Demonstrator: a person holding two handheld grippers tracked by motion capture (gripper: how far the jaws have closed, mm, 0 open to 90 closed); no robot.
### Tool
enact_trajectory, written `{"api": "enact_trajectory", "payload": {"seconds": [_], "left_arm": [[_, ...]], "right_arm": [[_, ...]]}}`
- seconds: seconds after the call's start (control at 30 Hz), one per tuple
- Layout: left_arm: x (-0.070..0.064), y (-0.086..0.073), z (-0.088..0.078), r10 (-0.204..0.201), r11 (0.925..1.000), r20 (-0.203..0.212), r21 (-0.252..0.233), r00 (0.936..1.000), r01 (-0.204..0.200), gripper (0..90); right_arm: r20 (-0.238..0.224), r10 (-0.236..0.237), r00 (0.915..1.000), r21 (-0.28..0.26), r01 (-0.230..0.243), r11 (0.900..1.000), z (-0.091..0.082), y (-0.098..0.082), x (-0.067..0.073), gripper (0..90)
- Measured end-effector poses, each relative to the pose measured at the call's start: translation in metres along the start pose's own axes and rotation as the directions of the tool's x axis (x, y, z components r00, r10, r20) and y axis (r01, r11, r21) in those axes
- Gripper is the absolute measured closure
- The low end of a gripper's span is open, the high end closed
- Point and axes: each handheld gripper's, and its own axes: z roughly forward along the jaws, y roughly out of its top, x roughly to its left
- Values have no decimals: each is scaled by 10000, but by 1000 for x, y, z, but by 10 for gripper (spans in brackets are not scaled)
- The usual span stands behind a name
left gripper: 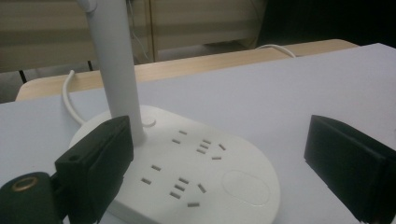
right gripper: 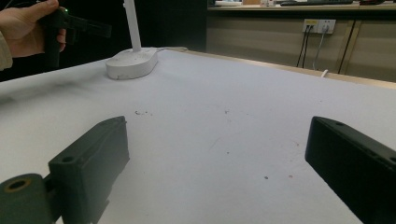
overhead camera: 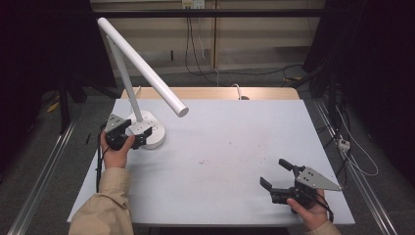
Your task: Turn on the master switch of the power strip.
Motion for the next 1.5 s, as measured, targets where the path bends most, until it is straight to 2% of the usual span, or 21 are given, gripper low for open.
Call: {"api": "enact_trajectory", "payload": {"seconds": [0.17, 0.23, 0.3, 0.4, 0.6, 0.77, 1.03, 1.17, 1.5], "left_arm": [[2, 3, 1, 37, 10000, -104, 17, 9999, -37, 77], [4, 3, 2, -104, 9999, -129, -50, 9999, 103, 77], [6, 3, 3, 7, 10000, -239, 36, 9997, -6, 77], [8, 3, 3, -112, 9999, -325, 2, 9994, 112, 77], [10, 7, 6, 44, 9998, -413, 177, 9991, -36, 68], [13, 8, 8, -182, 9996, -397, 228, 9990, 192, 55], [17, 7, 10, -289, 9990, -487, 331, 9984, 306, 54], [20, 6, 10, -314, 9984, -603, 444, 9977, 341, 76], [26, 9, 11, -386, 9987, -574, 310, 9976, 404, 170]], "right_arm": [[-9, -6, 10000, 1, 6, 10000, 0, 0, 0, 57], [1, 10, 10000, 7, -10, 10000, 0, 0, 0, 57], [-5, 11, 10000, 9, -11, 10000, 0, 0, 0, 57], [-29, 29, 10000, 7, -29, 10000, 0, 0, 0, 58], [-17, 24, 10000, 11, -24, 10000, 0, 0, 0, 57], [-12, 3, 10000, 1, -3, 10000, 0, 0, -1, 58], [-23, -19, 10000, -36, 18, 10000, 0, 0, 0, 58], [-40, -19, 10000, -50, 19, 10000, 0, 0, -1, 58], [-23, -37, 10000, -30, 37, 10000, 0, 0, 0, 59]]}}
